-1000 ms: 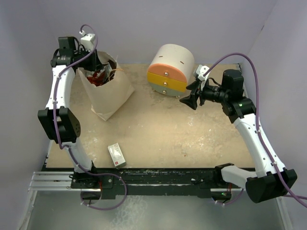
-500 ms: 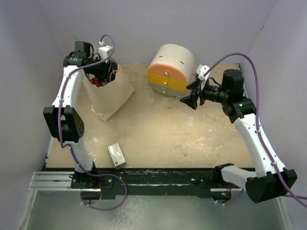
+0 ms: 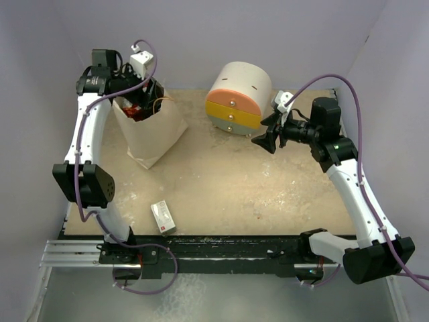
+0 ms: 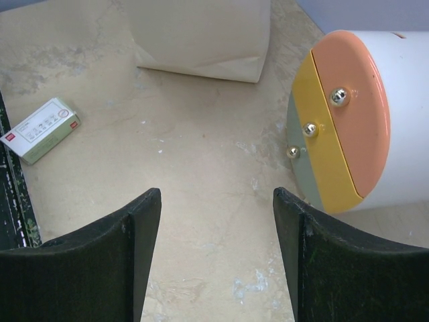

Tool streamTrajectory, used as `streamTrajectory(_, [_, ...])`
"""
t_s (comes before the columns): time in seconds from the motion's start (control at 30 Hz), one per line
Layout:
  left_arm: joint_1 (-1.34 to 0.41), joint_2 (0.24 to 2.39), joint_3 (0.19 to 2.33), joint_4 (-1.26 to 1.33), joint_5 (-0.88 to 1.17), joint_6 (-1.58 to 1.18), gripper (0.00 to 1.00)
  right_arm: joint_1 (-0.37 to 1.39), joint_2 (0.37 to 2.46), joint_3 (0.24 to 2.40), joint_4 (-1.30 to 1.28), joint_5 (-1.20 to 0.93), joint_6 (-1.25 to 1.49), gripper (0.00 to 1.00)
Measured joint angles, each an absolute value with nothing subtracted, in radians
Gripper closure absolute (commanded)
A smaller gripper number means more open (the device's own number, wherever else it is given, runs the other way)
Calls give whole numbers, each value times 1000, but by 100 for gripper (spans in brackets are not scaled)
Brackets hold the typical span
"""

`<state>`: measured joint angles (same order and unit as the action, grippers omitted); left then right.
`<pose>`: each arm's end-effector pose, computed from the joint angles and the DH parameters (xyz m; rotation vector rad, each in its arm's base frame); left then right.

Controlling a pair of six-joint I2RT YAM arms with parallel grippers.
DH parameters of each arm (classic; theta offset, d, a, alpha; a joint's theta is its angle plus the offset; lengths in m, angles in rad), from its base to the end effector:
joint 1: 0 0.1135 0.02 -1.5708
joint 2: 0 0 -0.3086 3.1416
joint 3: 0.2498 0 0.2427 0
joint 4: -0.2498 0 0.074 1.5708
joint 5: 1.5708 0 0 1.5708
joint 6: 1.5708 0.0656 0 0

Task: Place the snacks into the paper bag
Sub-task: Adjust the snack in the paper bag.

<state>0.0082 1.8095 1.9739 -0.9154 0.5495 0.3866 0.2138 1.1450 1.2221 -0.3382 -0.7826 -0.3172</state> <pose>0.4104 -0.0309 0.4224 0.6808 2.1174 -0.4221 0.2236 0.0959 0.4414 -0.9745 1.5126 0.6387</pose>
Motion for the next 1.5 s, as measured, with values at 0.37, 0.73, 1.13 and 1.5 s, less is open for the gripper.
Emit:
streamTrajectory(0.37, [24,1707,1979,-821,422,411,11,209,1145,1222,-338,-785,-317,30])
streamTrajectory(0.73, [65,1707,1993,-811,393,327,48,208,1145,1222,-338,-789,-317,29])
streamTrajectory(1.13, [70,1708,1898,-872,493,243,70,206,1145,1218,-337,-804,-316,29])
streamTrajectory(1.5, [70,1714,1855,-922,579,228,96,202,1145,1217,-337,-804,-312,29])
